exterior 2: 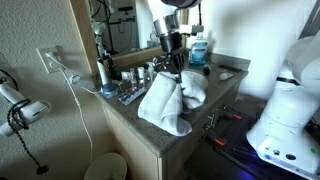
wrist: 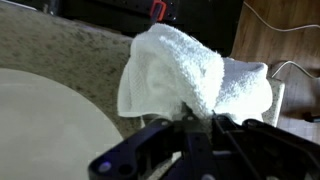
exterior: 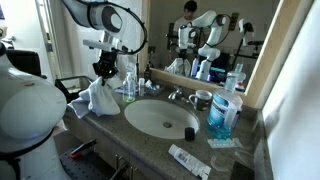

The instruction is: Hang up the towel.

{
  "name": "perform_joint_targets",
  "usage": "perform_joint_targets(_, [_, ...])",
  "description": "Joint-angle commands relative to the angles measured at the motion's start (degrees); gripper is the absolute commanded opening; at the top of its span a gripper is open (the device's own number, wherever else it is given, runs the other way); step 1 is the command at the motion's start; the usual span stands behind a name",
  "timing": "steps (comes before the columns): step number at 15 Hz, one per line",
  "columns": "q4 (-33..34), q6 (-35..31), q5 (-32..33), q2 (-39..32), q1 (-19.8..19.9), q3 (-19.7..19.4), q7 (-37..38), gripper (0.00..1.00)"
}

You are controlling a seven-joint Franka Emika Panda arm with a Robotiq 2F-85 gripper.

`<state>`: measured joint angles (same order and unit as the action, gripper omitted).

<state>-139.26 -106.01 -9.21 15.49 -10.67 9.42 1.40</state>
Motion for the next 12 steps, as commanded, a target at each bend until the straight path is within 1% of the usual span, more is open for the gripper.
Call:
perform_joint_targets(1, [2.4, 9.3, 5.9, 7.7, 3.8, -1.8, 5.0, 0.05])
perform_joint_targets(3, [5.3, 13.3, 9.4, 9.9, 6.3, -3.0, 7.2, 0.05])
perform_joint_targets(5, [8.6, 15.5, 12.5, 11.2, 8.8, -3.9, 9.9, 0.05])
perform_joint_targets(8, [15.0, 15.5, 16.1, 11.6, 12.0, -4.7, 13.9, 0.06])
perform_joint_targets(12, [26.9, 15.4, 21.2, 10.0, 15.3, -4.8, 18.2, 0.07])
